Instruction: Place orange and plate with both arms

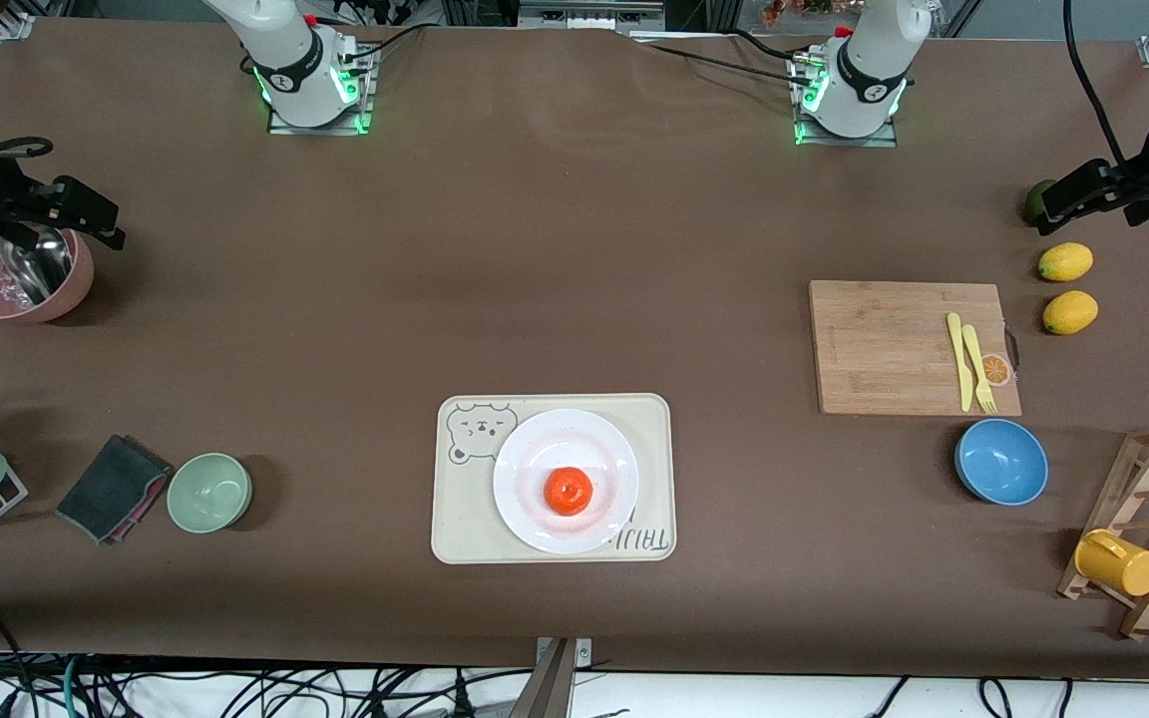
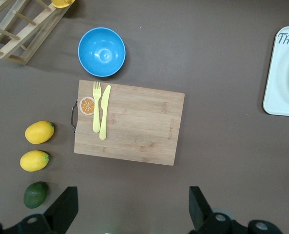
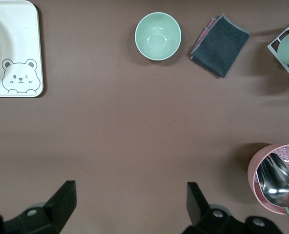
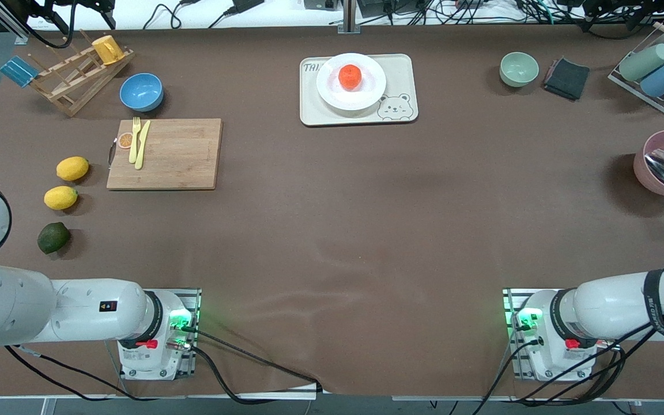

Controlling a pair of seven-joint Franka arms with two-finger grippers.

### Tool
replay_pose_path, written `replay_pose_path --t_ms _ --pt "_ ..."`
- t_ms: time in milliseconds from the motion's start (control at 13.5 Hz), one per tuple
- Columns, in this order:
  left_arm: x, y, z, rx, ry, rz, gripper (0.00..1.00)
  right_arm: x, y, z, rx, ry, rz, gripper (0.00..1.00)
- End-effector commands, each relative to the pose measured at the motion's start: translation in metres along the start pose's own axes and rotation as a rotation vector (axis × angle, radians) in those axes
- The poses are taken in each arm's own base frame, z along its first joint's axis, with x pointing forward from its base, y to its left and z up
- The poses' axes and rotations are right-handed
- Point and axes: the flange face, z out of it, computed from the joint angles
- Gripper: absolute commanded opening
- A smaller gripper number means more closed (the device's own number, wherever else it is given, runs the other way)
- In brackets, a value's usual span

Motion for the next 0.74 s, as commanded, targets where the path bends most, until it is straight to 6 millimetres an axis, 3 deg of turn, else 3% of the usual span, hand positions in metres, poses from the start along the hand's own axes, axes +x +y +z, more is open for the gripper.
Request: replay_pose_path --t_ms 0,665 --pt "-0.0007 -0.0026 -0.0048 -0.003 -0.005 0.02 1.0 0.0051 0.0047 -0.0018 0.012 0.01 0.015 1.0" --pt "-0.0008 -0.0018 -0.0041 -0.002 -0.007 0.019 1.0 -0.0012 0.0082 0.0011 0.022 -0.029 0.026 1.0"
